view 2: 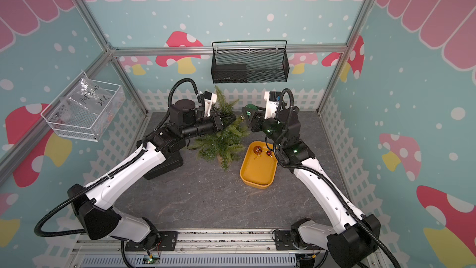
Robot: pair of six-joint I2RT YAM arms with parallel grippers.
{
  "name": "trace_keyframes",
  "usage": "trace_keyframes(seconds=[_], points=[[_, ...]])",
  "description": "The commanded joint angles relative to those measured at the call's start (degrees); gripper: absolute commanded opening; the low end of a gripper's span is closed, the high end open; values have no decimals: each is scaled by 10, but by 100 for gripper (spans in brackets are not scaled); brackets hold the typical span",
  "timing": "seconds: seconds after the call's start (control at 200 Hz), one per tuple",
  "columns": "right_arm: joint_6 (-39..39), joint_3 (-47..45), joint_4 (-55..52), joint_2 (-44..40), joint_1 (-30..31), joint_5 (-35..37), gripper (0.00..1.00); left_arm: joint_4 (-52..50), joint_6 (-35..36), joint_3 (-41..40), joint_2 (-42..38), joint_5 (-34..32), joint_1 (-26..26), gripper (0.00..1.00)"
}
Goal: Decorate the small christmas tree with ornaments
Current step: Hang an ornament on the christmas tree.
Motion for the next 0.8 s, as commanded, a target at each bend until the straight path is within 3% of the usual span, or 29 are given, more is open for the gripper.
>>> trace_keyframes(seconds=[0.0, 0.17, 0.52, 0.796], points=[[6, -9, 30, -4, 3, 1, 50, -4, -7, 5, 4, -13, 2, 0], [10, -31, 30, -15, 3, 4, 50, -2, -11, -7, -4, -18, 2, 0], [21, -62, 38, -39, 3, 9, 50, 3, -20, -21, -16, -20, 2, 25], [47, -85, 72, -47, 3, 3, 50, 15, -24, -31, -35, -22, 1, 31]])
